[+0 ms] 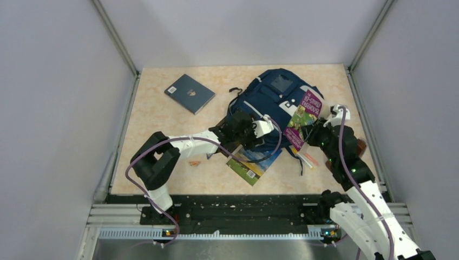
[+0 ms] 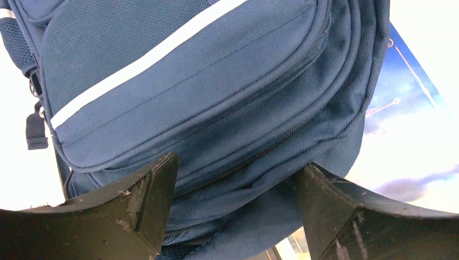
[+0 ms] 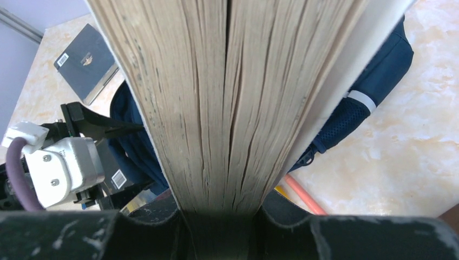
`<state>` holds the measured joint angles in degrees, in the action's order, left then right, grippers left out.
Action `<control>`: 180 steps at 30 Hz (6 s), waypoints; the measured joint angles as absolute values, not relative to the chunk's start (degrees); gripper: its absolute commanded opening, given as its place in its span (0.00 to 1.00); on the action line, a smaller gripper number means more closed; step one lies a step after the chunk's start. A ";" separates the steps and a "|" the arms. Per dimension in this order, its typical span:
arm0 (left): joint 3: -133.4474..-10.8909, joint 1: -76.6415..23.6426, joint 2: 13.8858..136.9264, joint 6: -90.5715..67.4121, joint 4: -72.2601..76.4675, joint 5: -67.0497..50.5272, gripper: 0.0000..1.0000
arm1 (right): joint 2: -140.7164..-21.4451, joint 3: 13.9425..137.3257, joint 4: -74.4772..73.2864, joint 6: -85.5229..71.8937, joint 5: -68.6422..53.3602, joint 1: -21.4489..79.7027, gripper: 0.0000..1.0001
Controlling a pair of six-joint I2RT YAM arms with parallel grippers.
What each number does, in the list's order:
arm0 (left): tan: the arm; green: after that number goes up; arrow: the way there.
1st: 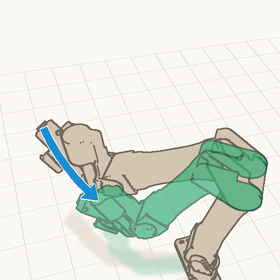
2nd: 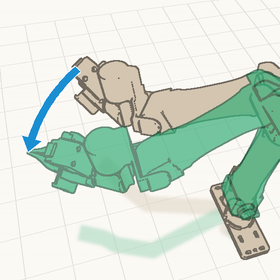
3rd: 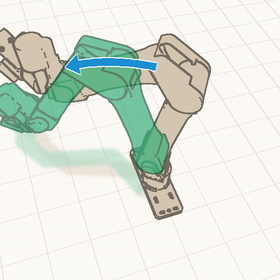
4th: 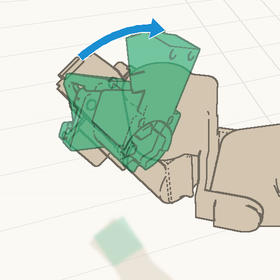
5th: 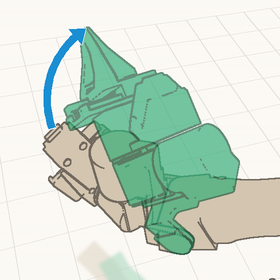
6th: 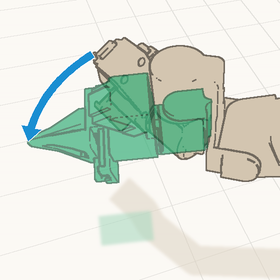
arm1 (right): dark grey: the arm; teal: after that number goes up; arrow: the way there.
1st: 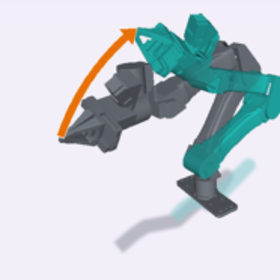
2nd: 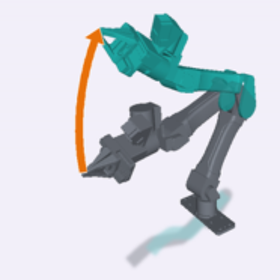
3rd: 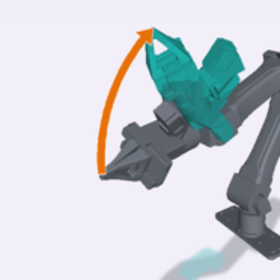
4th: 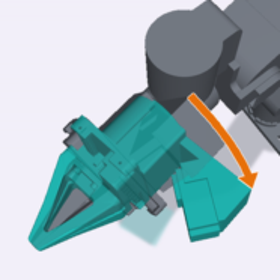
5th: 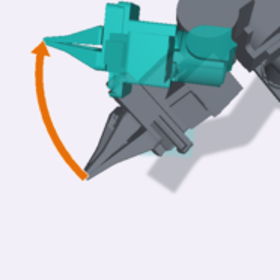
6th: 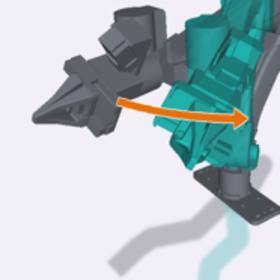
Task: Pack the student bag
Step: Place the book in the student bag.
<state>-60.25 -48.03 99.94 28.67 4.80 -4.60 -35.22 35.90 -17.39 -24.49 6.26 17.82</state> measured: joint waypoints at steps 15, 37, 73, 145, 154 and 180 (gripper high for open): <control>-62.87 -48.77 100.92 27.57 4.75 -2.70 0.31 | -34.00 35.90 -20.03 -24.64 4.23 17.82 0.00; -66.59 -49.39 99.50 25.19 14.26 5.17 0.00 | -32.47 36.34 -29.67 -31.20 -7.14 17.82 0.00; -81.32 -48.73 100.79 29.80 10.04 6.13 0.00 | -58.78 24.10 24.38 -69.36 6.87 39.18 0.00; -84.09 -48.64 98.98 20.08 2.37 -3.31 0.00 | -104.99 37.56 59.09 -65.52 48.05 30.26 0.85; -89.91 -48.03 101.84 16.67 -1.41 -2.87 0.00 | -97.71 29.28 64.45 -55.48 44.36 33.98 0.91; -92.36 -46.39 104.31 8.45 -3.49 1.30 0.74 | -54.54 18.09 35.57 -34.35 32.03 43.38 0.99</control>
<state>-92.36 -46.39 104.31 8.45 -3.49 1.30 -54.54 18.09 35.57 -34.35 32.03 43.38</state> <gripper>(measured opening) 0.592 0.980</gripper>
